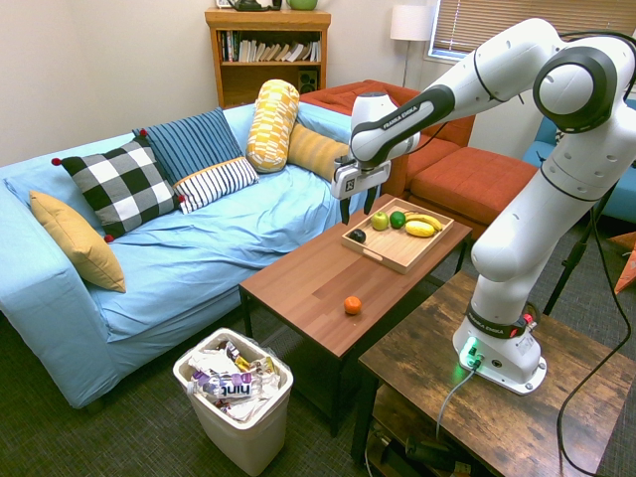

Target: Put the tangerine in the tray

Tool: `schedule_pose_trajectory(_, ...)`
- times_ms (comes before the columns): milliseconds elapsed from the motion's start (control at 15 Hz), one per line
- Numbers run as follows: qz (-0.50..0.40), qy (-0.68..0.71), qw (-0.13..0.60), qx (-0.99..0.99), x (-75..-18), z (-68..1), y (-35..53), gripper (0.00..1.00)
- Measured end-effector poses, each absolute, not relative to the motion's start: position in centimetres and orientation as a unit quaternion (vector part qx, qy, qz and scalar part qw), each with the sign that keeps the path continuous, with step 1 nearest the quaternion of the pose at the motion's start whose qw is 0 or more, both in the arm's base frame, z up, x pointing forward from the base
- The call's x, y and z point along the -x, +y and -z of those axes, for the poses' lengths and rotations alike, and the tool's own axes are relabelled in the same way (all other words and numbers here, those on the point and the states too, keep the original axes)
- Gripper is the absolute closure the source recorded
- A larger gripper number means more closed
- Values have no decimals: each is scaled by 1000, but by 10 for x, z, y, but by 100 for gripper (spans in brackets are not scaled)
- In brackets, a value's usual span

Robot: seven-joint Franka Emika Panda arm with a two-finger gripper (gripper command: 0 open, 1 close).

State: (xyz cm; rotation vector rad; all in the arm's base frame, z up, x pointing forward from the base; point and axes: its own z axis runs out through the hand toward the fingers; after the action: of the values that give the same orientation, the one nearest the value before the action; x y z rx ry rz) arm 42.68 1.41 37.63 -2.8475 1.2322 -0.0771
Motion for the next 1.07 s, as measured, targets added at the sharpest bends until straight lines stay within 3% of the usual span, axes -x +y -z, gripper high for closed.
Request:
schedule_pose_trajectory(533, 3, 397, 2, 918, -438, -318, 56, 0)
schedule_pose_trajectory(1067, -37, 396, -27, 917, -403, -207, 74, 0)
